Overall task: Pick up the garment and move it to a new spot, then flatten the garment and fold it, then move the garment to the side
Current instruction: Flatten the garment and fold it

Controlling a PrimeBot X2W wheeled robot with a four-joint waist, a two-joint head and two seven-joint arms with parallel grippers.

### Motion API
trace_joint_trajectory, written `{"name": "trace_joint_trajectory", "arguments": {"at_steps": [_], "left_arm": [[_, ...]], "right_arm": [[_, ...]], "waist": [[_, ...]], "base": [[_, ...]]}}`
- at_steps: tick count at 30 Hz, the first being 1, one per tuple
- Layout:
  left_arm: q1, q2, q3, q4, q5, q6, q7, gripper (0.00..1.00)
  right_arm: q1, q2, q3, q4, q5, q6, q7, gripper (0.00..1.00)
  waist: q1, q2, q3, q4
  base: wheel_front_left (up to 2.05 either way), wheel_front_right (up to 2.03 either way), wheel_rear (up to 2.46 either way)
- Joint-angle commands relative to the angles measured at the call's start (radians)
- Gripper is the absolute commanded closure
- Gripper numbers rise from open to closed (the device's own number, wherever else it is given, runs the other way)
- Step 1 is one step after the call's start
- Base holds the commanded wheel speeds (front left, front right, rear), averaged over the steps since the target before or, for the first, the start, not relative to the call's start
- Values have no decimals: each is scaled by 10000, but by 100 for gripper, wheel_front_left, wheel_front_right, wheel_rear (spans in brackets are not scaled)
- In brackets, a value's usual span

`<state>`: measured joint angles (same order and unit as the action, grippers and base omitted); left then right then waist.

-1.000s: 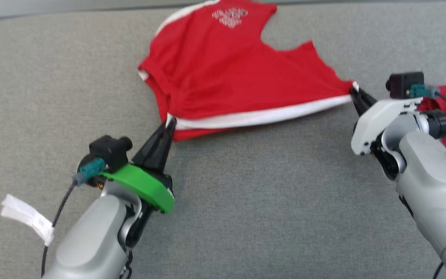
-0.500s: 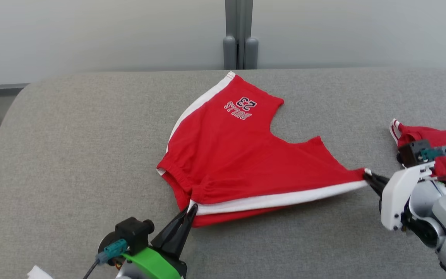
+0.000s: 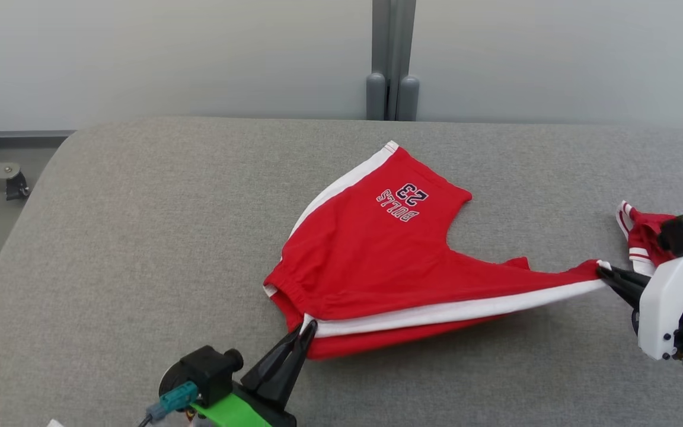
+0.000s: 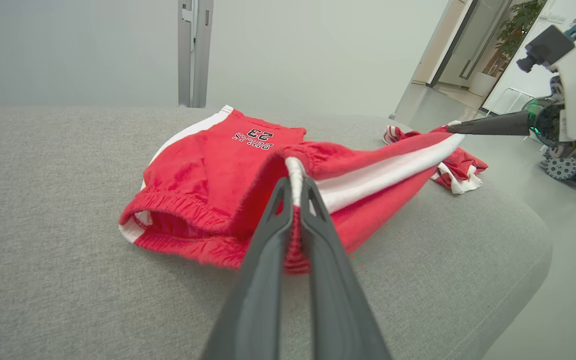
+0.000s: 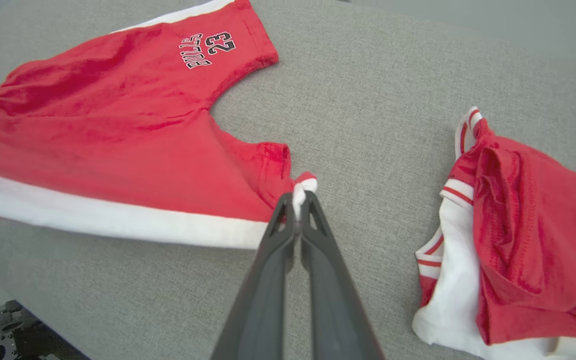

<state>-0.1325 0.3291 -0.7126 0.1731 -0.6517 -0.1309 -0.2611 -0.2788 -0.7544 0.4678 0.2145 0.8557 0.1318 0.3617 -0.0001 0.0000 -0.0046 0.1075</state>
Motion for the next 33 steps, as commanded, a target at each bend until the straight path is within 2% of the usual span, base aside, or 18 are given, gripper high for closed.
{"name": "trace_joint_trajectory", "arguments": {"at_steps": [1, 8, 13, 20, 26, 33], "left_arm": [[-397, -73, -30, 15, 41, 15, -53, 100], [-1590, -587, -315, 232, 160, 15, -53, 100], [-2355, -1102, -292, 409, 220, 15, -53, 100], [-3100, -1707, -188, 533, 138, 15, -53, 100], [-3583, -2097, -239, 651, 80, 15, -53, 100], [-3822, -2499, -38, 575, 222, 15, -52, 100]], "right_arm": [[45, -63, -272, -177, -137, -23, 239, 100], [-970, -298, -1173, -876, -900, -23, 1794, 100], [-2298, -116, -1120, -1057, -1124, -23, 3010, 100], [-4460, 77, -546, -516, -1675, -22, 4435, 100], [-6162, 155, 113, 315, -1991, -22, 4965, 100], [-7638, 389, 872, 1693, -2492, -22, 4769, 100]], "waist": [[1, 0, 312, 361], [1, 0, 1175, 1194], [1, 0, 1819, 1638], [1, 0, 2660, 2252], [1, 0, 3249, 2770], [1, 0, 3693, 3174]], "base": [[0, 0, 0], [0, 0, 0], [0, 0, 0], [0, 0, 0], [0, 0, 0], [0, 0, 0]]}}
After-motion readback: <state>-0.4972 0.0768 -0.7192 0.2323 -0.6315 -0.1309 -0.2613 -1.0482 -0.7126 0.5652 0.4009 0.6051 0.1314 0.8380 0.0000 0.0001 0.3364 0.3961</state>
